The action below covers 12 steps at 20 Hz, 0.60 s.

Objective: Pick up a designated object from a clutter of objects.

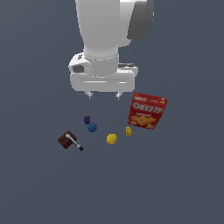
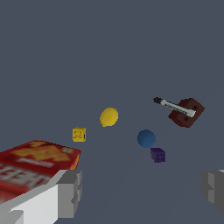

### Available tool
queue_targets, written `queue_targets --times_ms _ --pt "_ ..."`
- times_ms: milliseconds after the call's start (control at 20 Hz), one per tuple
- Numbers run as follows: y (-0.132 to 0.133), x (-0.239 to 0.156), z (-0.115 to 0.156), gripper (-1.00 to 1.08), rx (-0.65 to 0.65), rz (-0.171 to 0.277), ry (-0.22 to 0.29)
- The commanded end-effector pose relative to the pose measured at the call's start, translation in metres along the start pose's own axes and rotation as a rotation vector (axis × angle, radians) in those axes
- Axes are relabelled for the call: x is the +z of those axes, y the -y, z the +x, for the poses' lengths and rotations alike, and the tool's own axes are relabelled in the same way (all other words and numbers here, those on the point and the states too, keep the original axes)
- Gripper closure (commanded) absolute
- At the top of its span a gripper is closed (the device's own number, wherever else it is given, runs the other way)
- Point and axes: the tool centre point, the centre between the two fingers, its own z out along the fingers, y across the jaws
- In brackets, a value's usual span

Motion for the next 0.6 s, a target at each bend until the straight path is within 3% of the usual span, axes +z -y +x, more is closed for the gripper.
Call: queue_targets --times_ms 0,550 --pt "0.000 0.000 0.000 -0.92 0.000 0.000 0.000" --pt "0.021 -0.011 0.000 -0.92 -0.022 -0.004 -0.002"
